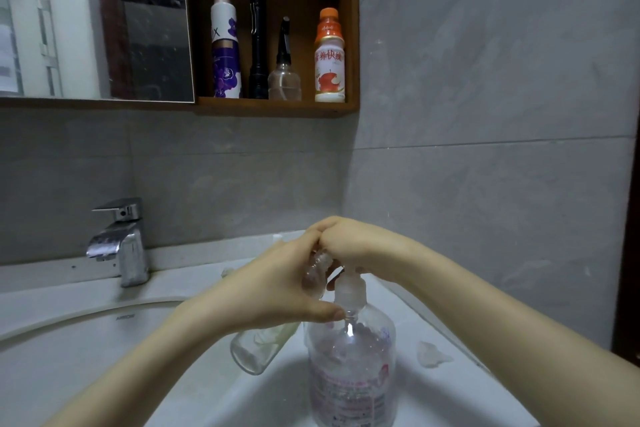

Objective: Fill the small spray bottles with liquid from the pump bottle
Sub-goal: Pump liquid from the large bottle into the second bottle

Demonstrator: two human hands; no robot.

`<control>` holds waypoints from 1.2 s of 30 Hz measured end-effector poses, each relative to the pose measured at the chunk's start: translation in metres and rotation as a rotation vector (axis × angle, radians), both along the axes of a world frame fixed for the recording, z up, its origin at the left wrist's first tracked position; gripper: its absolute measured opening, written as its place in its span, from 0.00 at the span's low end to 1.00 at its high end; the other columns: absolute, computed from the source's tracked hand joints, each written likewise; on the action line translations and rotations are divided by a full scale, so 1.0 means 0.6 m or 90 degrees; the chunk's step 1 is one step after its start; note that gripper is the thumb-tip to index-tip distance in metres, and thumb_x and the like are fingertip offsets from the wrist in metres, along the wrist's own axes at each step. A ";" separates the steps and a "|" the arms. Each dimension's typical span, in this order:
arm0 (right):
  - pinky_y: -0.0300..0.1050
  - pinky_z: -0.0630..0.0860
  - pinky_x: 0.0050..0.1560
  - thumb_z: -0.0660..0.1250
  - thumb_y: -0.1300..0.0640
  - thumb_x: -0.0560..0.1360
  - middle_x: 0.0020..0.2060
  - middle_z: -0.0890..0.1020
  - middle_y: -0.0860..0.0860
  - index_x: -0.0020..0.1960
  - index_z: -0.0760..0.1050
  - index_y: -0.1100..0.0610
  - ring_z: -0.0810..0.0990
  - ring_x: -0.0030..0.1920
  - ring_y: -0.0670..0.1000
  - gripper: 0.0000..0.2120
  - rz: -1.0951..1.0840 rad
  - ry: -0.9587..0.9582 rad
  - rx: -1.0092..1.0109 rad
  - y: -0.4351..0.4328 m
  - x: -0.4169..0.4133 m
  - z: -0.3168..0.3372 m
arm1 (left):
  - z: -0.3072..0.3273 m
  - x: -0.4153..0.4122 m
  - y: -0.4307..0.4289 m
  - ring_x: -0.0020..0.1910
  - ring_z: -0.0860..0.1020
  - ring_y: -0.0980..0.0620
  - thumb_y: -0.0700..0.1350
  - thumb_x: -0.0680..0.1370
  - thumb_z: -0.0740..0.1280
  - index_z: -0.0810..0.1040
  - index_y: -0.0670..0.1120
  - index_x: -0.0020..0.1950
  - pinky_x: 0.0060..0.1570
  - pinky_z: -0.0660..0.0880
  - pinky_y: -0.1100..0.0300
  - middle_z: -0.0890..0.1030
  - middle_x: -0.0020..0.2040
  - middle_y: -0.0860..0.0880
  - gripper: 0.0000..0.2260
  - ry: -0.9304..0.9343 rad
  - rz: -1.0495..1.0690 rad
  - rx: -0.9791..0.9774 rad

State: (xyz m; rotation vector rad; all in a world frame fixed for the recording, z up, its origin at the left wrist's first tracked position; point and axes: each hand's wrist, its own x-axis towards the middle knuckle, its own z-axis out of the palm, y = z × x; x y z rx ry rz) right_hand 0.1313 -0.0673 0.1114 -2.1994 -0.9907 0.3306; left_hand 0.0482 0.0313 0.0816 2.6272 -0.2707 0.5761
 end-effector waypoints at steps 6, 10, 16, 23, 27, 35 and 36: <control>0.60 0.74 0.57 0.54 0.69 0.72 0.43 0.82 0.62 0.37 0.73 0.54 0.81 0.53 0.64 0.14 -0.007 -0.014 0.012 0.006 0.002 0.003 | 0.004 0.000 0.002 0.44 0.77 0.60 0.47 0.67 0.75 0.65 0.54 0.67 0.45 0.74 0.63 0.80 0.47 0.56 0.32 -0.007 0.014 0.002; 0.57 0.76 0.54 0.52 0.69 0.72 0.45 0.83 0.62 0.37 0.73 0.53 0.82 0.51 0.62 0.16 -0.005 -0.011 0.023 0.003 0.002 0.000 | 0.003 -0.002 0.000 0.45 0.78 0.58 0.45 0.68 0.75 0.64 0.54 0.70 0.45 0.75 0.64 0.81 0.49 0.55 0.34 -0.006 0.007 -0.008; 0.55 0.77 0.53 0.55 0.69 0.72 0.40 0.82 0.59 0.35 0.74 0.50 0.82 0.45 0.59 0.17 0.011 -0.014 0.033 0.001 0.006 -0.003 | 0.003 0.000 0.002 0.46 0.78 0.59 0.46 0.68 0.75 0.63 0.54 0.71 0.46 0.74 0.64 0.81 0.49 0.56 0.35 -0.001 0.005 -0.001; 0.55 0.77 0.54 0.60 0.68 0.72 0.44 0.83 0.59 0.35 0.73 0.50 0.82 0.53 0.60 0.15 0.014 -0.035 -0.019 0.001 0.000 -0.010 | -0.005 -0.002 0.003 0.42 0.75 0.60 0.49 0.67 0.76 0.65 0.54 0.68 0.43 0.72 0.67 0.78 0.44 0.58 0.33 0.021 0.004 0.010; 0.54 0.77 0.51 0.54 0.68 0.73 0.43 0.83 0.58 0.37 0.72 0.51 0.83 0.51 0.58 0.15 0.009 -0.035 -0.005 -0.001 0.003 -0.004 | -0.001 -0.001 0.005 0.48 0.78 0.58 0.51 0.66 0.76 0.62 0.56 0.71 0.51 0.75 0.57 0.80 0.50 0.57 0.37 0.025 0.002 -0.007; 0.51 0.75 0.49 0.52 0.69 0.72 0.33 0.81 0.53 0.37 0.72 0.53 0.81 0.41 0.55 0.16 0.024 -0.009 0.008 -0.005 -0.002 0.002 | 0.003 -0.002 0.008 0.49 0.77 0.55 0.48 0.67 0.76 0.64 0.55 0.70 0.51 0.74 0.56 0.80 0.51 0.55 0.36 0.015 -0.003 -0.001; 0.52 0.75 0.50 0.52 0.69 0.72 0.32 0.81 0.53 0.36 0.72 0.53 0.82 0.41 0.56 0.16 0.023 -0.009 0.009 -0.004 -0.003 0.003 | 0.004 -0.002 0.008 0.49 0.77 0.55 0.48 0.67 0.77 0.64 0.54 0.70 0.51 0.74 0.57 0.79 0.51 0.55 0.36 0.013 -0.001 0.002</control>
